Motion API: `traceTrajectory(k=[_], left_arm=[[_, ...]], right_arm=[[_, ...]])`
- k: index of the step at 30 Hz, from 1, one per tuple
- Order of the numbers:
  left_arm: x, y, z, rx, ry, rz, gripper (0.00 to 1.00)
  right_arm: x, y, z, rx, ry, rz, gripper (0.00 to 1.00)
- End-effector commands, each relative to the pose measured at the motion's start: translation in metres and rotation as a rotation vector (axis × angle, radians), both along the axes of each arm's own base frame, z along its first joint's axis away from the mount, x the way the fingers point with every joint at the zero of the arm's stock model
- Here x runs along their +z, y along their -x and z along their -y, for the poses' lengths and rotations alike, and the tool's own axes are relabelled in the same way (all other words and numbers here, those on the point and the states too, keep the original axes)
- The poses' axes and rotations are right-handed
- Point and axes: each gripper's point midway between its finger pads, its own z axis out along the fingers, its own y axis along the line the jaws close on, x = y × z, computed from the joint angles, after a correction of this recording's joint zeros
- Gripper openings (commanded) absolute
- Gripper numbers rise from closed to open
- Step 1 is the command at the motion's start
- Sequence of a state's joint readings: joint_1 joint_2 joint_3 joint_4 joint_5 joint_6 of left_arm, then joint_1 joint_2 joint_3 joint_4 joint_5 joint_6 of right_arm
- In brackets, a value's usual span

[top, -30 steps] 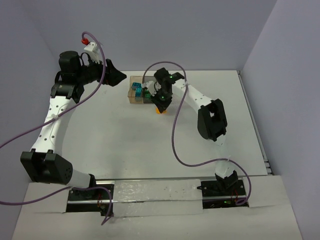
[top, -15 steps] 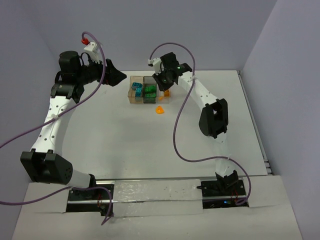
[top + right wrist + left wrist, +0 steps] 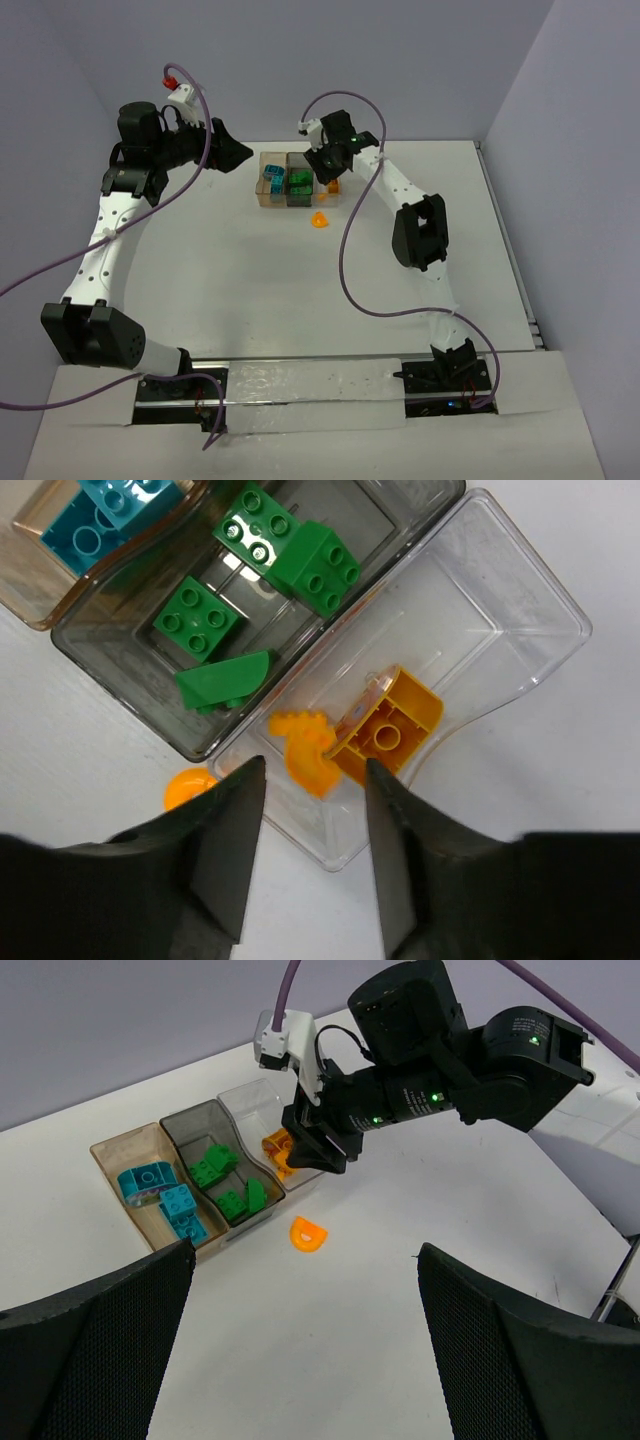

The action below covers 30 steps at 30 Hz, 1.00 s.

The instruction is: Sort the legos into containers by color

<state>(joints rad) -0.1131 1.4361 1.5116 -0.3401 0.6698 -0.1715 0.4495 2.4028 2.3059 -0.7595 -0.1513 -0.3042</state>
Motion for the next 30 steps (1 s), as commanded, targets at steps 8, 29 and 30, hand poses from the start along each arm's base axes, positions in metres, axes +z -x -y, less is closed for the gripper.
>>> traceTrajectory(k=[8,29,30], left_arm=[[0.023,-0.001,-0.001,-0.007,0.003,0.066,0.99],[0.028,0.006,-0.003,0.005,0.004,0.088,0.99],[0.027,0.006,-0.003,0.005,0.003,0.087,0.99]], right_arm=[[0.054,0.001,-0.008,0.025,-0.088,0.080,0.73],[0.031,0.101,-0.013,-0.179,-0.137,0.012,0.57],[0.025,0.102,-0.015,-0.204,-0.140,0.029,0.56]])
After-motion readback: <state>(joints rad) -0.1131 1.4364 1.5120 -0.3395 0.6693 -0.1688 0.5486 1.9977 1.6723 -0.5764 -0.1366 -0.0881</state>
